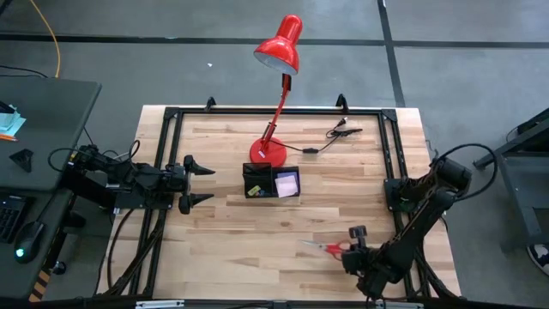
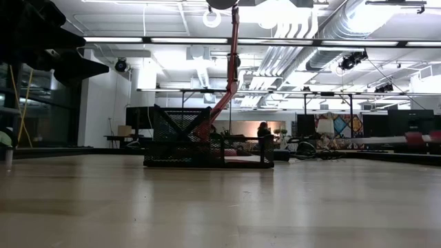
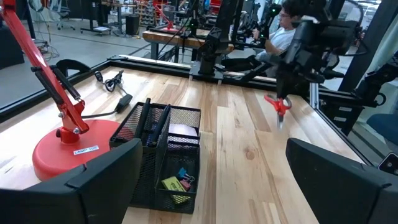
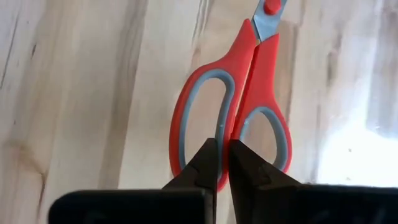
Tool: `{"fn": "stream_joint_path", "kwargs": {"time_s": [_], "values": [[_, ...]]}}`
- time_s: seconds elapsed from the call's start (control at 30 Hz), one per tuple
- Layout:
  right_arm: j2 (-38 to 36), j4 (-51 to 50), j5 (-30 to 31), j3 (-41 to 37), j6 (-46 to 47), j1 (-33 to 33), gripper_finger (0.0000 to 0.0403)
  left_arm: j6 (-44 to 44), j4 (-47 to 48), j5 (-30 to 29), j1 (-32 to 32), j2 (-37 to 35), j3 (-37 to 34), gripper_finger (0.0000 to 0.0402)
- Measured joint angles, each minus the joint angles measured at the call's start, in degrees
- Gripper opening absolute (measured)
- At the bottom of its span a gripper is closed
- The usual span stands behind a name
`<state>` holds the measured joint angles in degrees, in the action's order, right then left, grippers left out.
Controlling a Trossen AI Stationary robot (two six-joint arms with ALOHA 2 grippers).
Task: Pick and place office supplies into organizer
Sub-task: Put the red scissors into the black desk organizer
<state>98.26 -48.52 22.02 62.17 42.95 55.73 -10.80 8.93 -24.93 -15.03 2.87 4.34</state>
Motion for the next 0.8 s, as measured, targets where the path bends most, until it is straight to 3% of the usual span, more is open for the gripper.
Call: {"fn": "stream_joint_path", "kwargs": {"time_s": [0.37,0.8], "values": [[0.0,-9.4,1.9,6.8,-10.6,-6.3,0.0006,0.0,0.0,0.0,0.0,0.0,0.0,0.0381],[-0.1,-20.0,4.0,14.2,-27.9,-18.4,0.0003,0.0,0.0,0.0,0.0,0.0,0.0,0.0381]]}}
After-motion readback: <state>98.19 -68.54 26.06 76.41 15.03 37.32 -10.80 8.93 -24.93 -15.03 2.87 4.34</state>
